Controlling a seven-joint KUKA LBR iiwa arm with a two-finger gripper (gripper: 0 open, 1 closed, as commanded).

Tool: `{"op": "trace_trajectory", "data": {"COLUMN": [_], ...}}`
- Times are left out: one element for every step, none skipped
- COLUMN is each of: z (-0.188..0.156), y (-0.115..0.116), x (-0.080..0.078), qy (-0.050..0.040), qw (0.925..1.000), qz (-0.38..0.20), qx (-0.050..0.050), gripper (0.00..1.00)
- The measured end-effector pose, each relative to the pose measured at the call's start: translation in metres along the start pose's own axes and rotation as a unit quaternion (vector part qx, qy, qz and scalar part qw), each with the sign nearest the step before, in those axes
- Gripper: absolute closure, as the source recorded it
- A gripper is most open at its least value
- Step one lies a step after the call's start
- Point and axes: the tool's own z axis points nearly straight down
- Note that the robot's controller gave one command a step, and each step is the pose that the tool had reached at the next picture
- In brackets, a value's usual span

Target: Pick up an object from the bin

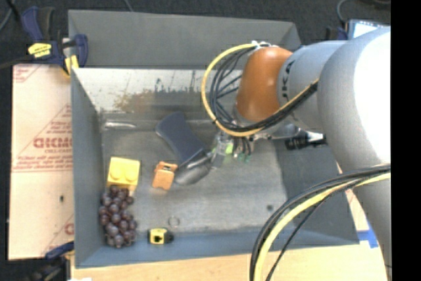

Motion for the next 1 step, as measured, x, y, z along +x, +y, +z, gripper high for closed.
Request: {"op": "trace_trajectory", "data": {"z": [-0.0038], "y": [-0.0006], "x": [0.0015], "qy": [0.0022], "qw": [1.0000], "qz": [-0.001], "qx": [0.001], "gripper": [1.00]}}
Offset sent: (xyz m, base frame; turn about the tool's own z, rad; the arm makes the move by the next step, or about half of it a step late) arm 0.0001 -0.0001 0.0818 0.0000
